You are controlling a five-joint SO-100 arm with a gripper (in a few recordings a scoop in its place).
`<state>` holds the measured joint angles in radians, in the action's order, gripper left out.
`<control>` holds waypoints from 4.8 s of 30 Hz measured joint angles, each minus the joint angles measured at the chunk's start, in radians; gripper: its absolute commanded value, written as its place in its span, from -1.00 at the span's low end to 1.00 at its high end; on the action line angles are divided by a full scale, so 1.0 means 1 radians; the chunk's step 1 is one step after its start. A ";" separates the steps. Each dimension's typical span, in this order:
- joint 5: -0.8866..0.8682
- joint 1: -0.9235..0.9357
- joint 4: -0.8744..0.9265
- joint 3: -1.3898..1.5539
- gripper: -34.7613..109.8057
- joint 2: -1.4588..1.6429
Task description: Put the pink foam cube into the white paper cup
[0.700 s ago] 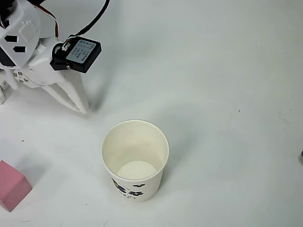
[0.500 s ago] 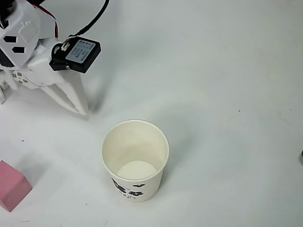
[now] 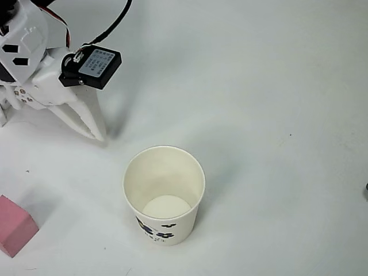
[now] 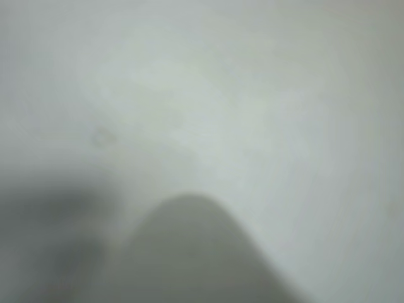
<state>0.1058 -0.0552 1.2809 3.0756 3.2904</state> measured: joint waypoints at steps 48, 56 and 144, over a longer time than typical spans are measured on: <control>0.537 0.624 0.129 -0.696 0.06 -0.724; 0.630 0.624 0.015 -0.696 0.08 -0.724; 0.601 0.716 -0.261 -0.842 -0.31 -1.471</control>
<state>0.7072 0.6611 1.0201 2.2335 1.8193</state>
